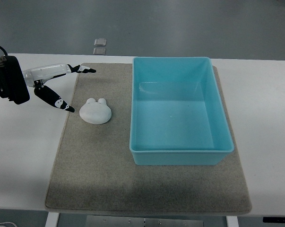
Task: Place white toy into blue box with left hand
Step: 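Close the left hand fingers around the white frog toy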
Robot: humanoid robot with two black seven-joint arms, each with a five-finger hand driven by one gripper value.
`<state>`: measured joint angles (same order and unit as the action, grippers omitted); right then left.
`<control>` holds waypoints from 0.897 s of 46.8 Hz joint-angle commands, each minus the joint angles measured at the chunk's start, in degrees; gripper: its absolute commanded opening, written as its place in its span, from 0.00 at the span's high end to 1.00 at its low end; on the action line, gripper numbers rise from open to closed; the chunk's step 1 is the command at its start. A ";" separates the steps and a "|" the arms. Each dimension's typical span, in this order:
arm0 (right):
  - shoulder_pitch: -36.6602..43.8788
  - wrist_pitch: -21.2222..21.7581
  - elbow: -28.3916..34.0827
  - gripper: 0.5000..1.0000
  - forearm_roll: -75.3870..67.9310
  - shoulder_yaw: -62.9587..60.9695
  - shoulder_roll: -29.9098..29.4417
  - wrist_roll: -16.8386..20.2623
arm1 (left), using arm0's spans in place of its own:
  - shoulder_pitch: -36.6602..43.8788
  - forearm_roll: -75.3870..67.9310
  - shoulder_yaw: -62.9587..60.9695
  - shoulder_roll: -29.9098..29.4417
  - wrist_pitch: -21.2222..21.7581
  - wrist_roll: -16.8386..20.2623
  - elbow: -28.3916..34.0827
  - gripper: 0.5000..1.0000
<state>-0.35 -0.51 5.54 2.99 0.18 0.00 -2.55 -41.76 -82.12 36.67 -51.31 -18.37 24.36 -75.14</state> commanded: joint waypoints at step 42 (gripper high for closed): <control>0.00 -0.02 0.00 0.13 0.00 0.00 0.00 0.00 | -3.32 -5.60 -8.46 9.22 2.54 -1.24 6.67 0.17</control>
<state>-0.35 -0.53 5.54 2.99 0.18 0.00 -2.55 -44.89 -87.71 28.36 -42.21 -15.87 23.26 -68.46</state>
